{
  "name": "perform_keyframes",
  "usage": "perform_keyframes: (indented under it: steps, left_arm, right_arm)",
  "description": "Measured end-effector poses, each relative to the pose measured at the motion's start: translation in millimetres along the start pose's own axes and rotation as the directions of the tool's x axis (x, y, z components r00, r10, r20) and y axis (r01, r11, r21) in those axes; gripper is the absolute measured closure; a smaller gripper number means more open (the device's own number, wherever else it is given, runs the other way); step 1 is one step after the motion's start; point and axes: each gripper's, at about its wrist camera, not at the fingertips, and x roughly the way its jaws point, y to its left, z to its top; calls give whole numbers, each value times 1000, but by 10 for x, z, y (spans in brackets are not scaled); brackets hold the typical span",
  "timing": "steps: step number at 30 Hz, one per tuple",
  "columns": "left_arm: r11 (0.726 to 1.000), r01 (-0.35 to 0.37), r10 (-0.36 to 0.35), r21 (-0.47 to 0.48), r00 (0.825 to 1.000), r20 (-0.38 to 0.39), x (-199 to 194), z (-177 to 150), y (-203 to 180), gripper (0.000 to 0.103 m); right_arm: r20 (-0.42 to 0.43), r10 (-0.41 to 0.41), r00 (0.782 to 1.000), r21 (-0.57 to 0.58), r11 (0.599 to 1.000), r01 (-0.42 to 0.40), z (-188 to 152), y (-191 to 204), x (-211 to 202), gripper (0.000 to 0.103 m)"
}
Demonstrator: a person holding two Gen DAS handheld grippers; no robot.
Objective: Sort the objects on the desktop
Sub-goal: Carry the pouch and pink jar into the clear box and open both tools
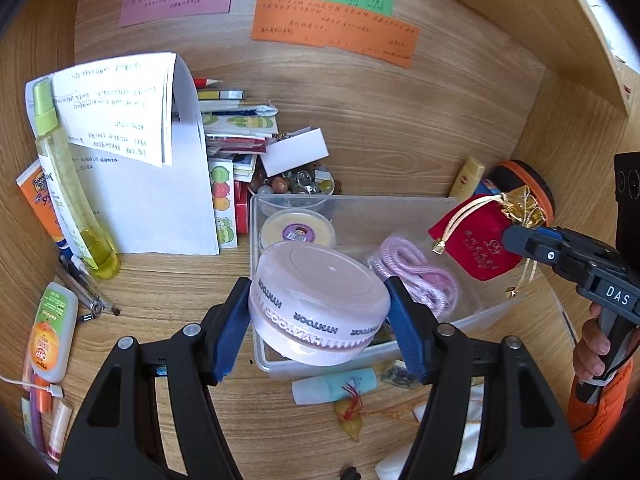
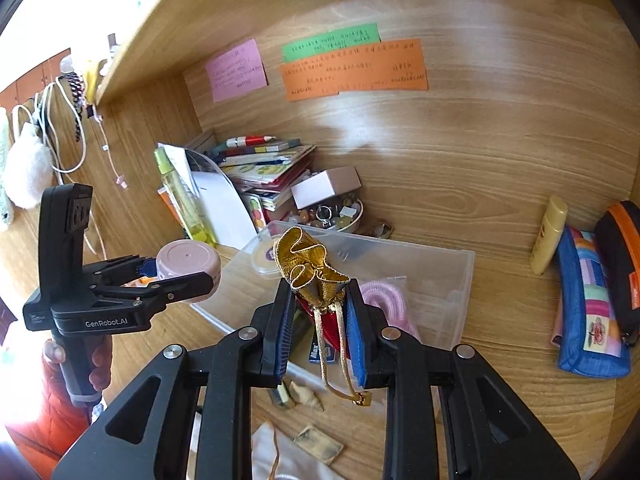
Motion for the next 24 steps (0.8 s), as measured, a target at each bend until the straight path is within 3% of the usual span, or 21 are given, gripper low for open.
perform_keyframes:
  steps: [15, 24]
  left_arm:
    - [1000, -9, 9, 10, 999, -48, 293, -22, 41, 38]
    - [998, -34, 37, 51, 998, -46, 345, -4, -22, 38]
  right_arm:
    - [-96, 45, 994, 41, 998, -41, -89, -86, 573, 81]
    - [-132, -21, 991, -33, 999, 16, -204, 41, 763, 80]
